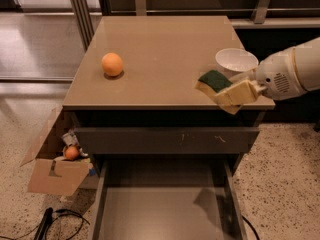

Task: Place sponge into middle drawer

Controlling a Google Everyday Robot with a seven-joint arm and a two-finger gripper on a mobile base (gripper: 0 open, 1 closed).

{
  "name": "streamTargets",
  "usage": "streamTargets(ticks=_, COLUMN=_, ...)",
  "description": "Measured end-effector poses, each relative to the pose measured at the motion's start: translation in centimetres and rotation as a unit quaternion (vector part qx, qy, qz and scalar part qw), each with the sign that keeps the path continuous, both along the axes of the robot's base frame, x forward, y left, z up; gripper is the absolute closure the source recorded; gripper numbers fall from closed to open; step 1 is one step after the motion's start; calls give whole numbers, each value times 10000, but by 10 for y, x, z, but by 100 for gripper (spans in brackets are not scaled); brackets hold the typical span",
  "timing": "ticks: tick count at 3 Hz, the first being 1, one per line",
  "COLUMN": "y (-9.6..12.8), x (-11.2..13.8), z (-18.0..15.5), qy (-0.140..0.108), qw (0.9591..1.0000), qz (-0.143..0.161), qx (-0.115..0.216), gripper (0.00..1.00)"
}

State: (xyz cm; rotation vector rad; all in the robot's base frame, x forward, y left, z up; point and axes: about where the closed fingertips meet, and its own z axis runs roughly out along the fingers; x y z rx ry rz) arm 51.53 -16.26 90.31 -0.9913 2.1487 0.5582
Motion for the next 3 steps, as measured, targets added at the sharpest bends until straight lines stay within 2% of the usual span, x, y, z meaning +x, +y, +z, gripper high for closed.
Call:
streamTargets(ticks=1, y=3, x=-43, z=-36, qy=434, qw=9990, qz=8, qx=116, gripper=100)
streamTargets(ticks=2, y=4, x=-43, z=-39, qy=448, qw=9989, qz=7, qx=119, gripper=100)
streamTargets(ticks=3, y=17, x=-48, z=-81, qy=670, qw=9976, qz=-20, qx=161, gripper=100)
